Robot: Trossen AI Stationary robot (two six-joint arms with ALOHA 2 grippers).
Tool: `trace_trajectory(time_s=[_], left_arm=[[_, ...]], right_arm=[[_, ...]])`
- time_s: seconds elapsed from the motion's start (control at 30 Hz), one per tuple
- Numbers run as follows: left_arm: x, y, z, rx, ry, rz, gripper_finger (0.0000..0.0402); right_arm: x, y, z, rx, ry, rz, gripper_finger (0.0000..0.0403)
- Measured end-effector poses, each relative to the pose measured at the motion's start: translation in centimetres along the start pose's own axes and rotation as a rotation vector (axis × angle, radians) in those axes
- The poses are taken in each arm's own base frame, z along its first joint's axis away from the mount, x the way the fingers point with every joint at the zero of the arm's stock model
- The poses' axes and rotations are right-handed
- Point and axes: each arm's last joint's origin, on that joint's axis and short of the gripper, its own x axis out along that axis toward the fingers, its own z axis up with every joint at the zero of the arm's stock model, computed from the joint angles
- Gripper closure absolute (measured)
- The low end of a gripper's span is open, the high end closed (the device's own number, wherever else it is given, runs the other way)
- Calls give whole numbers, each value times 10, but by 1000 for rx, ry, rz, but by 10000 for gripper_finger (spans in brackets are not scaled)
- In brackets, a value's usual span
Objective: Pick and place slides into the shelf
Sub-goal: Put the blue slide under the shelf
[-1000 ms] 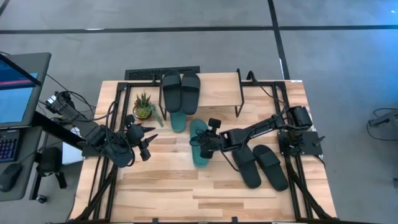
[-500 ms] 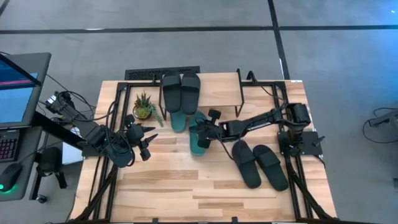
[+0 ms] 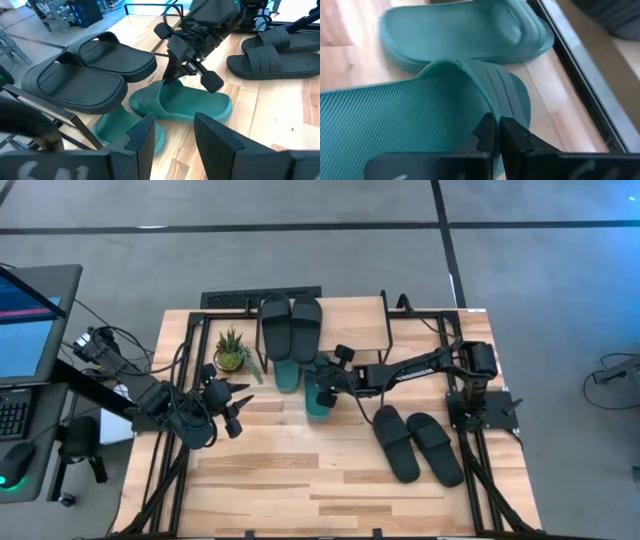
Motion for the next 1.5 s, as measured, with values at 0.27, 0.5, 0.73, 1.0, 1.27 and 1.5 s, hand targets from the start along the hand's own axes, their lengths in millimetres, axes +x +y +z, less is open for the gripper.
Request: trace_trajectory(time_s=[0.27,0.5,0.73,1.0,1.27,1.5], left_arm=[[0,0,0,4,1,2,276],[0,1,0,5,-4,9,276],[0,1,0,2,-6,10,276],[0,1,0,-1,-9,13,276],[0,1,0,-7,-16,19,276],[0,1,0,-8,-16,18,276]], right_arm=[[9,-9,0,12,12,-6,395],[11,-11,6,-14,-21,30,395],[11,-13,5,-20,-13,43,383],[9,-7,4,-37,-2,57,357],[5,0,5,-37,-17,78,354],[2,7,7,-62,-40,129,354]])
